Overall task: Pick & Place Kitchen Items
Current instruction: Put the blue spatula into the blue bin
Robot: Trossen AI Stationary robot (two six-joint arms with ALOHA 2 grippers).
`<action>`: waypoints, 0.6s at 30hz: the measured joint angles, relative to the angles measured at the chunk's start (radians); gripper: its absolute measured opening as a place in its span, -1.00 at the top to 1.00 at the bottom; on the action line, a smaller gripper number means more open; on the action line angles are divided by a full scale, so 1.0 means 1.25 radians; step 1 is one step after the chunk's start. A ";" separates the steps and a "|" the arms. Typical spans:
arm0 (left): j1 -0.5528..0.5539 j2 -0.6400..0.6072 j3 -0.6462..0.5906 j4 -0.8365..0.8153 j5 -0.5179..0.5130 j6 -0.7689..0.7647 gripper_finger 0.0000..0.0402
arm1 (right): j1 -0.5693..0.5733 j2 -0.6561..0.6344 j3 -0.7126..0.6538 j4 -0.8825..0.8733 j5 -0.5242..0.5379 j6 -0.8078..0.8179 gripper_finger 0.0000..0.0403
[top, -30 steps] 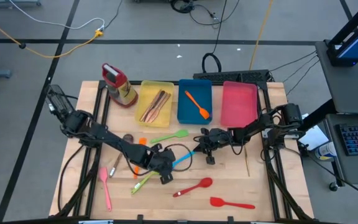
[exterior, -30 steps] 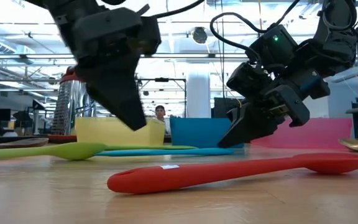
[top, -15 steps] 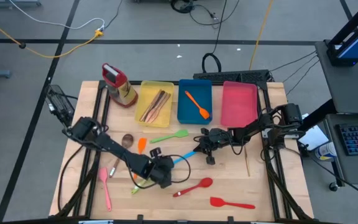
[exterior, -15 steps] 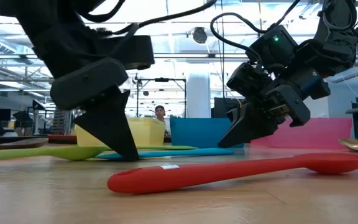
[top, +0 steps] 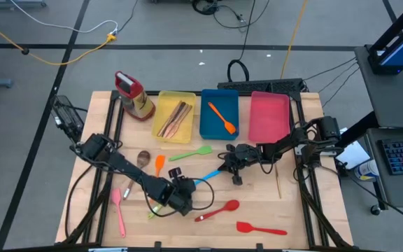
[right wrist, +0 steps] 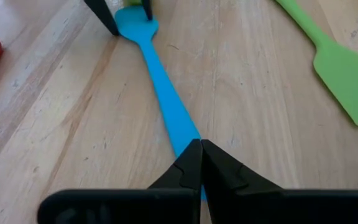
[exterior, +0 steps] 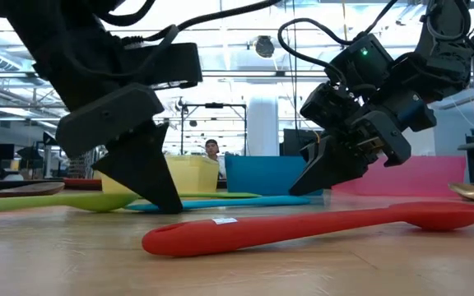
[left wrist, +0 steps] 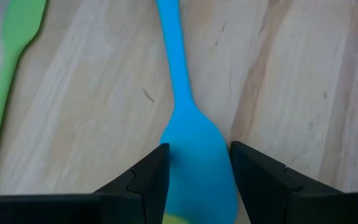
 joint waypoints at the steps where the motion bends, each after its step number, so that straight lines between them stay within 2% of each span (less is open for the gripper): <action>1: -0.001 0.001 0.001 -0.001 -0.003 0.000 0.13 | 0.000 0.000 0.000 -0.002 0.000 0.006 1.00; 18: 0.014 0.005 0.039 -0.058 0.037 0.041 0.13 | -0.007 0.000 0.000 -0.032 -0.004 0.017 1.00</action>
